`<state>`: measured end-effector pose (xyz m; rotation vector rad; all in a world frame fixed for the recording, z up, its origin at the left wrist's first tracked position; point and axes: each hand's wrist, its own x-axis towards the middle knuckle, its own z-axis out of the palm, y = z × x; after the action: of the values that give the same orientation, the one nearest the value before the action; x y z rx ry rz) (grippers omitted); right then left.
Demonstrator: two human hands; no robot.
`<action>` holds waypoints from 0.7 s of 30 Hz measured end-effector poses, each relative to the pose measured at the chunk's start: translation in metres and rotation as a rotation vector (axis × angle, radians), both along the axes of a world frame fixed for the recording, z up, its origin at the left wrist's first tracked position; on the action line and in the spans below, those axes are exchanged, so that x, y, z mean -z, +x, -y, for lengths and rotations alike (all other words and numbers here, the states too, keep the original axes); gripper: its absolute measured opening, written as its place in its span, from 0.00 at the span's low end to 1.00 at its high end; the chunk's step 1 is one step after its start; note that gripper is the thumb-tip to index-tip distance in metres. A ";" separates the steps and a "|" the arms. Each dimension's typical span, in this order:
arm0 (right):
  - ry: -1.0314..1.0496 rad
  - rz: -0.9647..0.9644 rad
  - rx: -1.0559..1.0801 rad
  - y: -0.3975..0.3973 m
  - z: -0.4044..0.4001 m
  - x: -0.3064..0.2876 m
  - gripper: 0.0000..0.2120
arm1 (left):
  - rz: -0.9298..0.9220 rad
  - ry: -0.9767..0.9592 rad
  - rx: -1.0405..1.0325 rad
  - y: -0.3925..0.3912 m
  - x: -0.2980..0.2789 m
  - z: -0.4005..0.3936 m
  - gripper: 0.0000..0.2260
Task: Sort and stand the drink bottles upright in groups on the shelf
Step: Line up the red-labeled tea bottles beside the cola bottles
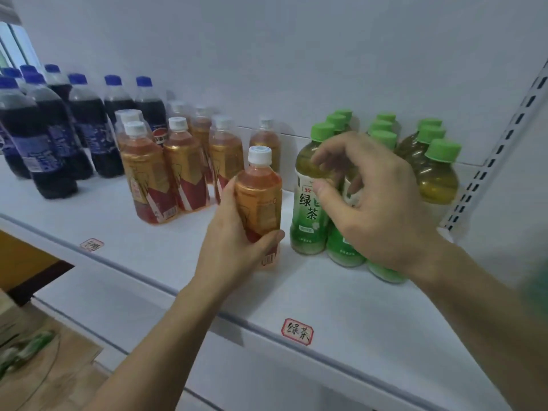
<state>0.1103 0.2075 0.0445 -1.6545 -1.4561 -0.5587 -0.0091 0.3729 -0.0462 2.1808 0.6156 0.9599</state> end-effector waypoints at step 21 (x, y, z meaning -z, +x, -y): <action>0.201 -0.128 0.090 0.007 0.043 0.041 0.10 | 0.131 0.017 -0.198 -0.032 0.010 -0.081 0.42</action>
<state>0.1176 0.1650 0.0031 -1.5722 -1.1977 -0.6165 -0.0415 0.4538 -0.0561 2.0805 0.7732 1.2048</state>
